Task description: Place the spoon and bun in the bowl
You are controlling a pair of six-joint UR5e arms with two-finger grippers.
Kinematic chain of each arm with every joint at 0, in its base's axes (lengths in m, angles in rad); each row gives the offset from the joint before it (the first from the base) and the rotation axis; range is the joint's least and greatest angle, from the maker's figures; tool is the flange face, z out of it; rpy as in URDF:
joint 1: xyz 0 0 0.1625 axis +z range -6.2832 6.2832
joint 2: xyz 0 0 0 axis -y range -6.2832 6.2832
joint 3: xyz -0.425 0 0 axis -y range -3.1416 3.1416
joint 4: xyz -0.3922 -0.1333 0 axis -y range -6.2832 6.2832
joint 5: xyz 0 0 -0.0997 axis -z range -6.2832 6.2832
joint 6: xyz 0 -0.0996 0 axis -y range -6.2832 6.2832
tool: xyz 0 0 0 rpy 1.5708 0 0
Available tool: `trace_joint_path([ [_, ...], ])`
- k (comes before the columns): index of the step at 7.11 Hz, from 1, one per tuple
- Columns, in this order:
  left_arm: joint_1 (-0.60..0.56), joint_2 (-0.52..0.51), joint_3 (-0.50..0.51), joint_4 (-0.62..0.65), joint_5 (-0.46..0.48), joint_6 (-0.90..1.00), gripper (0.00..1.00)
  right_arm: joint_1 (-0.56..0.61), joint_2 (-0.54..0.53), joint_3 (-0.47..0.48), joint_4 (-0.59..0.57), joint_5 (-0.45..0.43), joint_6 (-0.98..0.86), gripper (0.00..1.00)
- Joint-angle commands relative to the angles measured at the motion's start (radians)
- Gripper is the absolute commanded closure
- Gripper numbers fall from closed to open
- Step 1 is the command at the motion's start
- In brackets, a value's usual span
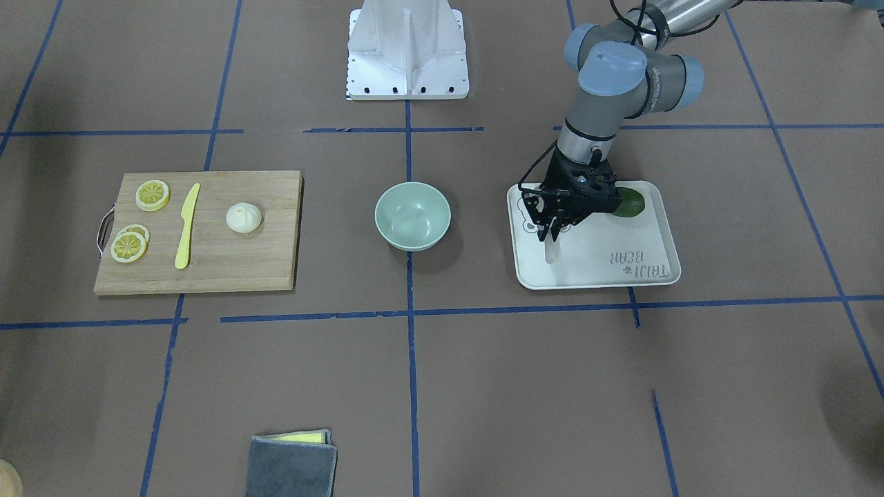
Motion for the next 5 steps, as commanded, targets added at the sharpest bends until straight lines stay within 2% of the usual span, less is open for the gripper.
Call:
trace_joint_path([
  [1, 0.001, -0.180, -0.001, 0.259, 0.033, -0.144, 1.00, 0.000, -0.001, 0.000, 0.000, 0.000, 0.002, 0.00],
  [3, 0.045, -0.286, 0.058, 0.330, 0.044, -0.305, 1.00, 0.000, -0.001, 0.000, 0.000, 0.000, 0.003, 0.00],
  [4, 0.091, -0.347, 0.136, 0.335, 0.091, -0.394, 1.00, 0.000, -0.001, 0.002, 0.000, 0.002, 0.003, 0.00],
  [5, 0.122, -0.388, 0.176, 0.335, 0.099, -0.437, 1.00, 0.000, -0.002, 0.005, 0.000, 0.002, 0.005, 0.00],
])
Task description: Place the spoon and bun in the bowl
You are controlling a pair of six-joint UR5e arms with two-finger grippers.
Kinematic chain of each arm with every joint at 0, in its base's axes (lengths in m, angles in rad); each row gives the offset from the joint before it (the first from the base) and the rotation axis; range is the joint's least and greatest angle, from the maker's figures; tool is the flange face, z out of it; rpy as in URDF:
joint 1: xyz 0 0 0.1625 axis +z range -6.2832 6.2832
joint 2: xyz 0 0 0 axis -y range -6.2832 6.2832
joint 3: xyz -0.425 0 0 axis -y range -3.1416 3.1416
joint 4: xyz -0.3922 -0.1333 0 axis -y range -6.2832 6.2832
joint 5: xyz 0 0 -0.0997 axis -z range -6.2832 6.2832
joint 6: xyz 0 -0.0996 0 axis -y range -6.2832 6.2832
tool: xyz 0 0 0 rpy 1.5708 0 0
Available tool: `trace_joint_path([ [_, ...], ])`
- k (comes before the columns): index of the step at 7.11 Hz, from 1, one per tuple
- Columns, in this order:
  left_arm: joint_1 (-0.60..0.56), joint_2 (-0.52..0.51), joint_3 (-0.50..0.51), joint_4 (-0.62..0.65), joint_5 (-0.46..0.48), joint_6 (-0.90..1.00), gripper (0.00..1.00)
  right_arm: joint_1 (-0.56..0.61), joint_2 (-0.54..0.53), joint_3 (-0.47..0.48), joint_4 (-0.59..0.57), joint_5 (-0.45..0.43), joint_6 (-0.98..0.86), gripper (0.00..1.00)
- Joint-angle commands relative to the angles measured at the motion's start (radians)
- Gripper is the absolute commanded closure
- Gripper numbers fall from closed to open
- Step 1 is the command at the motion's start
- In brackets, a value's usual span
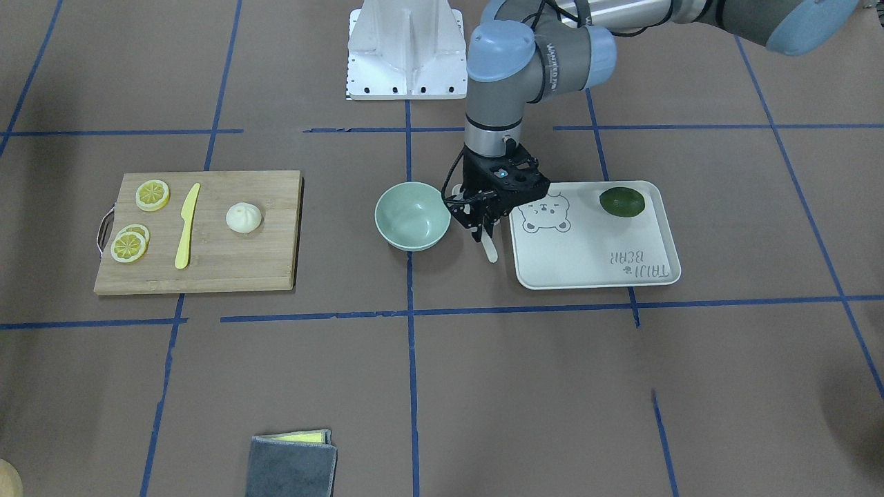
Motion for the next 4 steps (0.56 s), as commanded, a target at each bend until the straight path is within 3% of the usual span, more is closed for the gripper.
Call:
trace_joint_path([
  [1, 0.059, -0.108, 0.126, 0.009, 0.022, -0.111, 1.00, 0.000, -0.001, 0.001, 0.000, 0.001, 0.001, 0.00],
  [3, 0.068, -0.121, 0.145, 0.006, 0.024, -0.120, 1.00, 0.002, -0.001, 0.001, 0.000, 0.001, 0.000, 0.00],
  [4, 0.068, -0.116, 0.141, 0.005, 0.025, -0.105, 0.85, 0.000, -0.001, 0.000, 0.000, 0.001, 0.000, 0.00],
])
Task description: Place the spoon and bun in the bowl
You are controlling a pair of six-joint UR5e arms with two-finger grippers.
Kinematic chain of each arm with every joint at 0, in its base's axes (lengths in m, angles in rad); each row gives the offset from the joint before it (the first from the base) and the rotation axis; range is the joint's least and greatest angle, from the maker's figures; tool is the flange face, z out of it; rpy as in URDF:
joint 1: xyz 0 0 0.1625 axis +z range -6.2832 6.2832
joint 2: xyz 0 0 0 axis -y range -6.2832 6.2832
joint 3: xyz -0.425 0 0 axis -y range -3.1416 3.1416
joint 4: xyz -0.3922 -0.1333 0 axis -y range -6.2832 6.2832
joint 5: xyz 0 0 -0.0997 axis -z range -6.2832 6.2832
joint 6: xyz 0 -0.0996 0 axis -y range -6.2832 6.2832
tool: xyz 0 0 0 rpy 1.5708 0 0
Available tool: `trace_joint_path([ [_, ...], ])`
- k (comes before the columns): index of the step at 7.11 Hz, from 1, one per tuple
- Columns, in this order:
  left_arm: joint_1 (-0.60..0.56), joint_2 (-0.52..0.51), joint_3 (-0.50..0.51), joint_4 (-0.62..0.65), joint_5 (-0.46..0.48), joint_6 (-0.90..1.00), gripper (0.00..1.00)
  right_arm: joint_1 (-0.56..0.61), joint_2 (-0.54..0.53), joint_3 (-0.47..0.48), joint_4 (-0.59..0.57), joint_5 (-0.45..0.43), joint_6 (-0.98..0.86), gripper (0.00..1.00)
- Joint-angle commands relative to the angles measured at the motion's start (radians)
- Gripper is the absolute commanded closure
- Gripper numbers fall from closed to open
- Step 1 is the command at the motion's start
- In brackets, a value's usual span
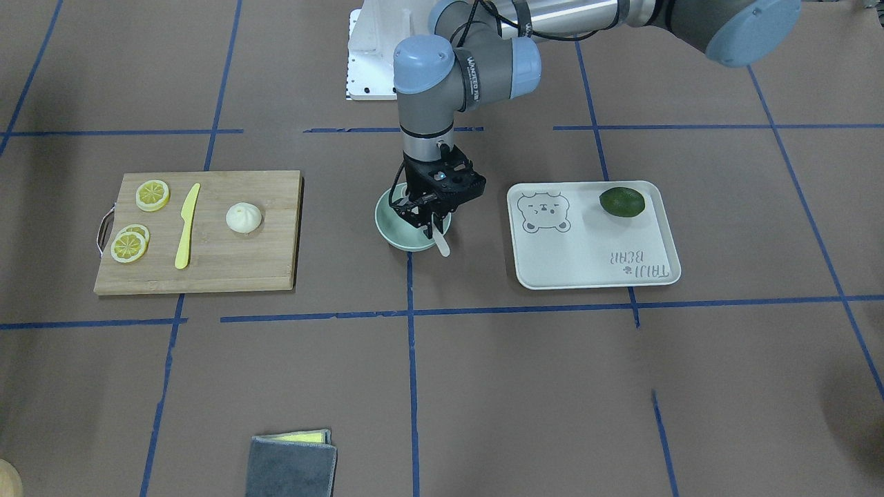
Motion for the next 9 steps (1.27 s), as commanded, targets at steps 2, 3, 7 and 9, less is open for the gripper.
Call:
trace_joint_path([
  [2, 0.004, 0.007, -0.010, -0.005, 0.000, 0.114, 0.00, -0.001, 0.001, -0.003, 0.000, -0.002, -0.002, 0.00],
  [3, 0.004, 0.025, -0.038, -0.008, 0.000, 0.129, 0.00, -0.001, 0.001, -0.005, 0.000, -0.002, 0.001, 0.00],
  [7, -0.089, 0.228, -0.328, 0.003, -0.012, 0.665, 0.00, -0.001, 0.005, -0.003, 0.001, -0.002, 0.001, 0.00],
  [9, -0.305, 0.332, -0.375, 0.001, -0.201, 1.054, 0.00, -0.001, 0.029, 0.000, -0.005, 0.003, 0.003, 0.00],
])
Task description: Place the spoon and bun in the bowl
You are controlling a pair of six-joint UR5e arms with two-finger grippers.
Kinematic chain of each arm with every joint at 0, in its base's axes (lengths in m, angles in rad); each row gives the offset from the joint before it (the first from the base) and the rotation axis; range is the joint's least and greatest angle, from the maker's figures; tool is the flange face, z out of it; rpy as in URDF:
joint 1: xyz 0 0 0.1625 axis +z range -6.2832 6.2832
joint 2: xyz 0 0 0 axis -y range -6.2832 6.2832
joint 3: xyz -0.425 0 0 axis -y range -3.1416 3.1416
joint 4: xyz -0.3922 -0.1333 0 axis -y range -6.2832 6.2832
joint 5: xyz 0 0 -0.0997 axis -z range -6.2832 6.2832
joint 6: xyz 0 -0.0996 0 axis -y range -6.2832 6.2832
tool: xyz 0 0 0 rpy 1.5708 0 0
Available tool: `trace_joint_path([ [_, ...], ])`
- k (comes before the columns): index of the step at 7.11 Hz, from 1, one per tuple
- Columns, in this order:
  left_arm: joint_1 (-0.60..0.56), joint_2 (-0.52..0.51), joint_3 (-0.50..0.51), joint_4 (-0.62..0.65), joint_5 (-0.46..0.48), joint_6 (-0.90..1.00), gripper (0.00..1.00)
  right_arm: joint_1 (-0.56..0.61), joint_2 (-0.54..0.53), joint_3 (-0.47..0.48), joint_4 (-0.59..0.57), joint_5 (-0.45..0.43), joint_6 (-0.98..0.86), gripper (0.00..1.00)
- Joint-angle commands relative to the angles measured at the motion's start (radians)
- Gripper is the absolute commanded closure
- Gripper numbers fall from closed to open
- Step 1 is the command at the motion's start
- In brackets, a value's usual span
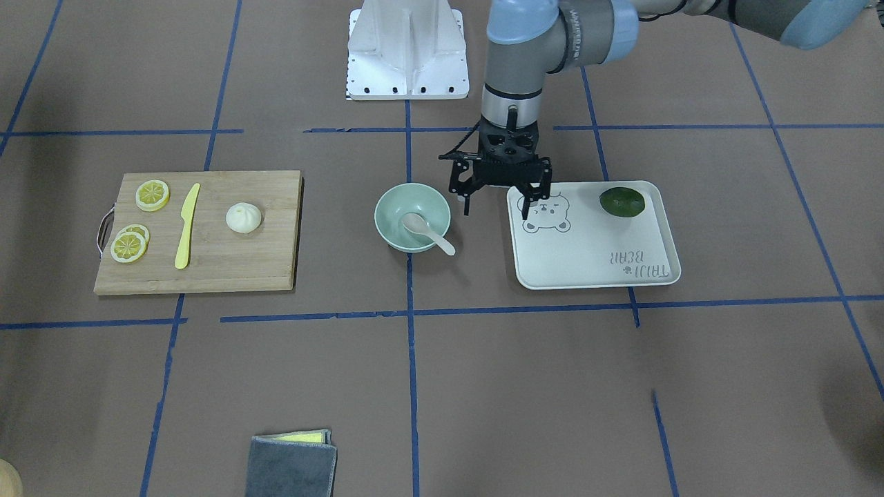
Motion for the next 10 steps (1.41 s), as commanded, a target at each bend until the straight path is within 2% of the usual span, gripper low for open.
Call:
trace_joint_path([
  [1, -0.276, 0.117, -0.032, -0.001, -0.240, 0.408, 0.00, -0.003, 0.028, 0.008, -0.009, 0.005, 0.002, 0.00],
  [3, -0.506, 0.232, -0.003, -0.008, -0.418, 0.684, 0.00, -0.064, 0.089, 0.014, -0.014, 0.004, 0.049, 0.00],
  [4, -0.591, 0.280, 0.025, -0.010, -0.464, 0.845, 0.00, -0.122, 0.138, 0.016, -0.015, -0.006, 0.115, 0.00],
  [5, -0.680, 0.323, 0.083, -0.013, -0.535, 0.968, 0.00, -0.179, 0.187, 0.020, -0.015, -0.027, 0.202, 0.00],
  [6, -0.773, 0.371, 0.132, -0.011, -0.597, 1.116, 0.00, -0.283, 0.217, 0.064, -0.020, -0.102, 0.346, 0.00],
  [7, -0.809, 0.438, 0.161, -0.002, -0.616, 1.138, 0.00, -0.393, 0.235, 0.115, -0.021, -0.149, 0.449, 0.00],
  [8, -0.826, 0.502, 0.166, -0.001, -0.606, 1.136, 0.00, -0.446, 0.275, 0.126, -0.021, -0.168, 0.479, 0.00],
  [10, -0.961, 0.607, 0.203, 0.002, -0.620, 1.135, 0.00, -0.568, 0.278, 0.172, -0.020, -0.232, 0.629, 0.00],
])
